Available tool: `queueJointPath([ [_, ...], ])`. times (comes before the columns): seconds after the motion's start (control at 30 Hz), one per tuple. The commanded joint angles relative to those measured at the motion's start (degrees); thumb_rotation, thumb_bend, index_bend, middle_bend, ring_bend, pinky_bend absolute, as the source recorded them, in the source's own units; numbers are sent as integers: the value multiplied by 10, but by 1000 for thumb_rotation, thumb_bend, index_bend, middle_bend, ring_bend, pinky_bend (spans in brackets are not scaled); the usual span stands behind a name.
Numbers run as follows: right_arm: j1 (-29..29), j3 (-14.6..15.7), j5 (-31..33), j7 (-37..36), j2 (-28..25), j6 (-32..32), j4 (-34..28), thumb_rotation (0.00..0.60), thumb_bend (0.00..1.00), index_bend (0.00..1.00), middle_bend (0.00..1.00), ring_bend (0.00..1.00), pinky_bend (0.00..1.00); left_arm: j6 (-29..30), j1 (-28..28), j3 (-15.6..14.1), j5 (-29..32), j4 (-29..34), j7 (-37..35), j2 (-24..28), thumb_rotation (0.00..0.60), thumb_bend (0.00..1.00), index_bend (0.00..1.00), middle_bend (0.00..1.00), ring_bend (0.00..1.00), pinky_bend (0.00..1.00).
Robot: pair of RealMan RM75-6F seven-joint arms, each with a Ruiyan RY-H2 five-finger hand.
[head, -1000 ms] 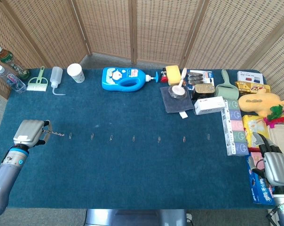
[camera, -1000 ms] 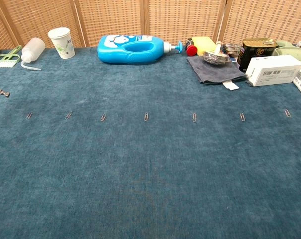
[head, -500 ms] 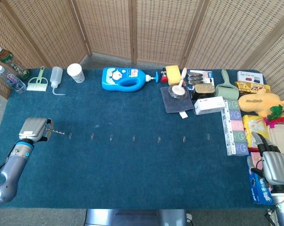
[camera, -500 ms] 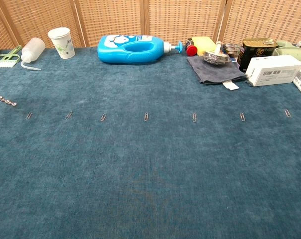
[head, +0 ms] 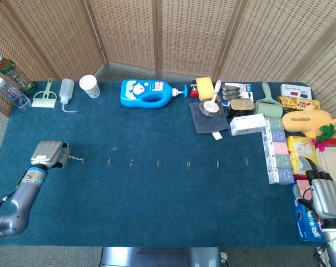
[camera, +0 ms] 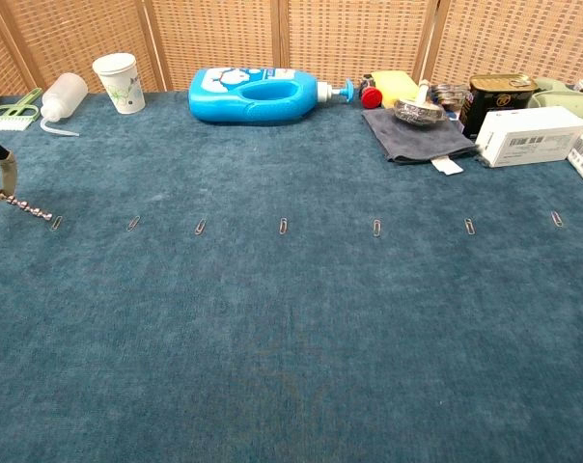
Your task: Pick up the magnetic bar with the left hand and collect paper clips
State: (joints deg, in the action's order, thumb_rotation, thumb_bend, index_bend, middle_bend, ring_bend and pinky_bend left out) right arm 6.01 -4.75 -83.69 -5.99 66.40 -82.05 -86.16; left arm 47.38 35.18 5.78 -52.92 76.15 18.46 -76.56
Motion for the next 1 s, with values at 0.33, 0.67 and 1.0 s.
queueJointPath([
  [0.33, -3, 0, 0, -3, -1, -4, 1, 600, 499, 0, 148, 149, 252, -2, 3, 1, -5, 6, -11, -3, 600, 490, 653, 1000, 1000, 1000],
  [0.67, -7, 1, -1, -15, -1, -8, 9, 600, 500, 0, 148, 149, 252, 22, 16, 15, -43, 81, -13, 24, 600, 490, 653, 1000, 1000, 1000],
  [1.0, -13, 2, -1, -28, -2, -13, 17, 600, 500, 0, 148, 149, 252, -2, 48, 22, -15, 51, 1, -23, 600, 489, 653, 1000, 1000, 1000],
])
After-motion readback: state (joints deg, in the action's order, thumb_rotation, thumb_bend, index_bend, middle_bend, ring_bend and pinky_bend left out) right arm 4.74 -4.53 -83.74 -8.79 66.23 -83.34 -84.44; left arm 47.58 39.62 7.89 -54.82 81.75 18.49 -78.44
